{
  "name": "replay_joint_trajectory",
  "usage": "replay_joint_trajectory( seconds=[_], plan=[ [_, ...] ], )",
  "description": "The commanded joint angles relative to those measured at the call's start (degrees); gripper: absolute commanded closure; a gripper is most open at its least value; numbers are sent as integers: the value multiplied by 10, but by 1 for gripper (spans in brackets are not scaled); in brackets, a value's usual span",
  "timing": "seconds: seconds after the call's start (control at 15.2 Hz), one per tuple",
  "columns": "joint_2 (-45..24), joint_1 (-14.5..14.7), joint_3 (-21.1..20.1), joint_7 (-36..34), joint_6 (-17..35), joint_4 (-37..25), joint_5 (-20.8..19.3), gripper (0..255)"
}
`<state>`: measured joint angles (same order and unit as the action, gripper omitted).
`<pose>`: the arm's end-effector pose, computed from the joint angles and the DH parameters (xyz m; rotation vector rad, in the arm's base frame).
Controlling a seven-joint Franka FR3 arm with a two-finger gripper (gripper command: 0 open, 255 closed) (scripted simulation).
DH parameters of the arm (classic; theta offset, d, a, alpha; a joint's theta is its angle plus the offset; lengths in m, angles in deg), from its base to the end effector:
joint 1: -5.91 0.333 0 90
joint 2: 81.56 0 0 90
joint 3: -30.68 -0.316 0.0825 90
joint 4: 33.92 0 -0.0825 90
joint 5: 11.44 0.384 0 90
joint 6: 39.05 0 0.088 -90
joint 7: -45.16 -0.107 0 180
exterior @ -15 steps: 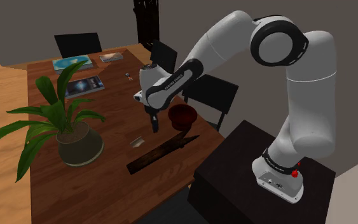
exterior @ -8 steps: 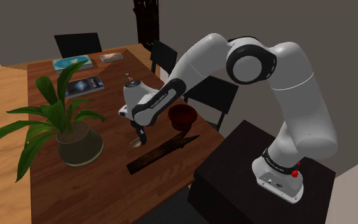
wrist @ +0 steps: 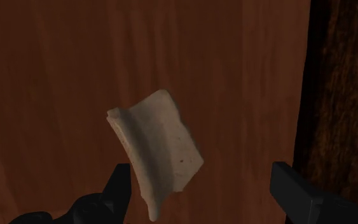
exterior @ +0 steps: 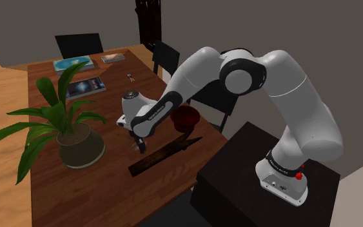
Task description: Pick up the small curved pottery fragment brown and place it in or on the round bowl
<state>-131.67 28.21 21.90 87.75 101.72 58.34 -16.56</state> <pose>0.5898 0.3422 0.1147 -2.4483 -1.8657 0.0154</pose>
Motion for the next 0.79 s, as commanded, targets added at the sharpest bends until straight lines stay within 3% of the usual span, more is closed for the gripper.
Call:
replay_joint_trajectory(
  seconds=[0.0, 0.53, 0.59, 0.73],
  plan=[
    [-15, 2, 2, 0, 9, -5, -1, 0],
    [-18, 2, 2, -1, 11, -7, -2, 0],
    [-18, 2, 2, -1, 11, -7, -2, 255],
    [-18, 2, 2, -1, 11, -7, -2, 255]
  ],
)
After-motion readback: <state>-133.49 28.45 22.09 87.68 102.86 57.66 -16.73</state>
